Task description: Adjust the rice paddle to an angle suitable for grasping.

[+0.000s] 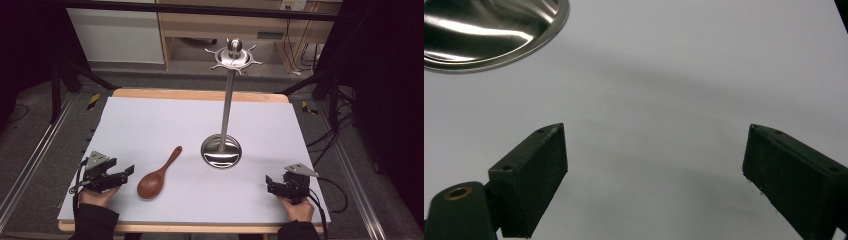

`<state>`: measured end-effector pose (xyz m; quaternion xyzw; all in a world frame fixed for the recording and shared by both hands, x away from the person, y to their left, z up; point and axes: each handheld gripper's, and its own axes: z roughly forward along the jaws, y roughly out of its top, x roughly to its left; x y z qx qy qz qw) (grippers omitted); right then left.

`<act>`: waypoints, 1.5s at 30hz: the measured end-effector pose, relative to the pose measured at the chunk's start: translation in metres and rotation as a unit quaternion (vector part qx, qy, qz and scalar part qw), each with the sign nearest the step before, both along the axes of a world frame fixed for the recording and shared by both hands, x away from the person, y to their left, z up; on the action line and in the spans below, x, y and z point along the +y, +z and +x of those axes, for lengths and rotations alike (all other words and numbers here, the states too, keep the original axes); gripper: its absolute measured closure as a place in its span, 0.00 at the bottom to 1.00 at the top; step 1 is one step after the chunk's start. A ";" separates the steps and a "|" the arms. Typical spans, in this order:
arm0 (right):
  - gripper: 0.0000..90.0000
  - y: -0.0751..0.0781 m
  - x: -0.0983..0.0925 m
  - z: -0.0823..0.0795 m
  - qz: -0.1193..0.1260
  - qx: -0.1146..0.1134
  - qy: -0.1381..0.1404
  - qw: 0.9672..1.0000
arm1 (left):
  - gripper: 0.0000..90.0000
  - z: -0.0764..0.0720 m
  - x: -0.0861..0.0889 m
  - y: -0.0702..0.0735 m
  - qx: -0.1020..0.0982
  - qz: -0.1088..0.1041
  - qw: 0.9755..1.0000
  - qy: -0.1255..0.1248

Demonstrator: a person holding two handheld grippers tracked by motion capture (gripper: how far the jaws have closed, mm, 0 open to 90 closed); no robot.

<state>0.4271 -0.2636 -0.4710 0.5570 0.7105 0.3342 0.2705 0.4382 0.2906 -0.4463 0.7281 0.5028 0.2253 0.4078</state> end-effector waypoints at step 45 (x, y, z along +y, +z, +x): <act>0.14 0.000 0.004 -0.002 -0.009 0.013 0.002 1.000 | 0.48 0.031 -0.067 0.028 0.049 0.076 0.986 -0.141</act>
